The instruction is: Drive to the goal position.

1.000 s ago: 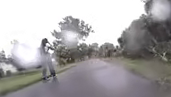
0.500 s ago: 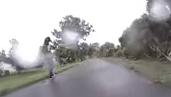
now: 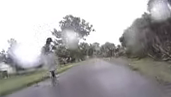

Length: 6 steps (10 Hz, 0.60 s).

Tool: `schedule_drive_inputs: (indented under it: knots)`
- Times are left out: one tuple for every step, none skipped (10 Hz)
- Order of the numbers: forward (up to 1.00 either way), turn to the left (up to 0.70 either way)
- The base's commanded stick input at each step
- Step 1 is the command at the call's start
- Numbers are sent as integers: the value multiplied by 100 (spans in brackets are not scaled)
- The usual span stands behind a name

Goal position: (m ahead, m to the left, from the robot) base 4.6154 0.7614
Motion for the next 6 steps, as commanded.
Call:
schedule_drive_inputs:
  knots:
    - [85,0]
    - [85,0]
    - [85,0]
    - [85,0]
    - [85,0]
    - [85,0]
